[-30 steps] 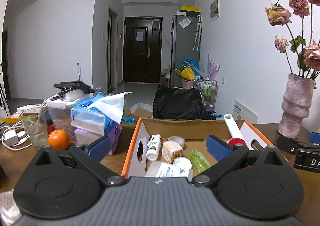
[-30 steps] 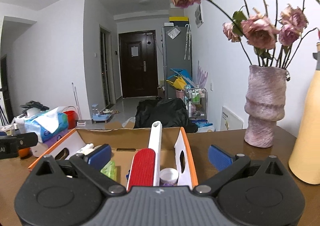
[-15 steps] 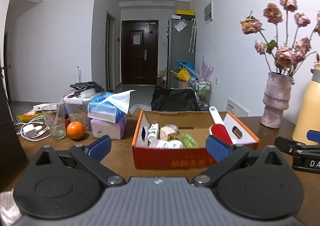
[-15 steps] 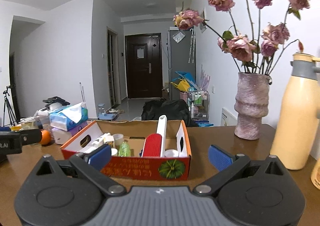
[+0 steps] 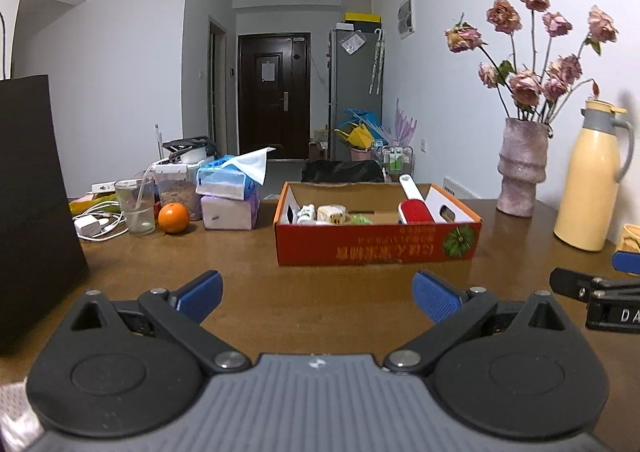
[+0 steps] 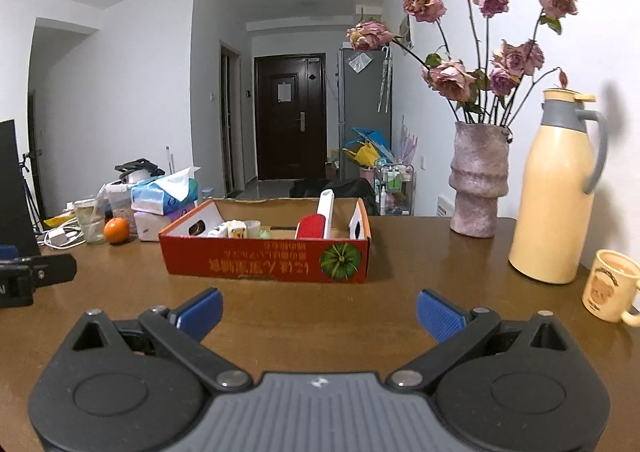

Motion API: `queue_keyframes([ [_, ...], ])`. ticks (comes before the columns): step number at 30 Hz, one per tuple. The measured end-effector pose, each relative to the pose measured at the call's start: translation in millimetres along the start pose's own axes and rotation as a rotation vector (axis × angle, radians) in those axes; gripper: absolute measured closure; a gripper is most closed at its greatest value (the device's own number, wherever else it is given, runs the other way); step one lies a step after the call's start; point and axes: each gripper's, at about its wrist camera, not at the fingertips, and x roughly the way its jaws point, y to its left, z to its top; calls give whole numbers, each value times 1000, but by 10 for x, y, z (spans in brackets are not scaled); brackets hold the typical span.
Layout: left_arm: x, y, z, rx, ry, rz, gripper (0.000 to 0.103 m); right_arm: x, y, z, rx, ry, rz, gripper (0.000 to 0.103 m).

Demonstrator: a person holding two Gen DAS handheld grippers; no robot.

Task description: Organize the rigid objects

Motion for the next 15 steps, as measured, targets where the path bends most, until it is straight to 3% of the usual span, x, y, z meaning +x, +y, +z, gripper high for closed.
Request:
queue_keyframes([
  [15, -329, -56, -229, 8, 7, -13, 0, -436, -32, -211, 7, 3, -3, 0],
])
